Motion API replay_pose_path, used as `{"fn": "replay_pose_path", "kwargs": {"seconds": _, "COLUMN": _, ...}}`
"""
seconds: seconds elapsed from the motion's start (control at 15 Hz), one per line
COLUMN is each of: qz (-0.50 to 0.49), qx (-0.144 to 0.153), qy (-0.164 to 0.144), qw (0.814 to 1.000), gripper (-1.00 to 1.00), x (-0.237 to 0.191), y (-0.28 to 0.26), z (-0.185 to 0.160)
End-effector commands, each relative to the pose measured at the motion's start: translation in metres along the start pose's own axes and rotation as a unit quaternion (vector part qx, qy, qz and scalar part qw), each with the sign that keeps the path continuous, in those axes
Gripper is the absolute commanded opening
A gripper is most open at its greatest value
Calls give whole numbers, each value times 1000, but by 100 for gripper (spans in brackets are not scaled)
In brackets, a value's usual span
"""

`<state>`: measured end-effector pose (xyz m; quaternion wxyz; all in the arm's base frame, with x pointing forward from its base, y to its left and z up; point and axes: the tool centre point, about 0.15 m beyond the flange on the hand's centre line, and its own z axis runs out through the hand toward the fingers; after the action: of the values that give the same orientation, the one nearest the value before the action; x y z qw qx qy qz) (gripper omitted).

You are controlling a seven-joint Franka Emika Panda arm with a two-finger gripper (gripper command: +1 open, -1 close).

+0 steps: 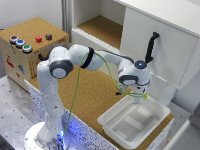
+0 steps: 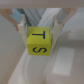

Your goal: Place the yellow block inside the left cabinet

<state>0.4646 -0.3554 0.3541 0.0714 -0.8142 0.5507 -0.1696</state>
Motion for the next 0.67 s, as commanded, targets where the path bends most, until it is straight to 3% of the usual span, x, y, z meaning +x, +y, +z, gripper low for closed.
{"fn": "replay_pose_path", "kwargs": {"seconds": 0.0, "qz": -92, "qx": 58, "qy": -1, "qw": 994, "gripper": -100, "x": -81, "y": -37, "z": -26}}
{"fn": "replay_pose_path", "kwargs": {"seconds": 0.33, "qz": -232, "qx": 70, "qy": -23, "qw": 970, "gripper": -100, "x": -169, "y": -108, "z": -48}}
{"fn": "replay_pose_path", "kwargs": {"seconds": 0.6, "qz": -388, "qx": 77, "qy": -32, "qw": 918, "gripper": -100, "x": -245, "y": -171, "z": -76}}
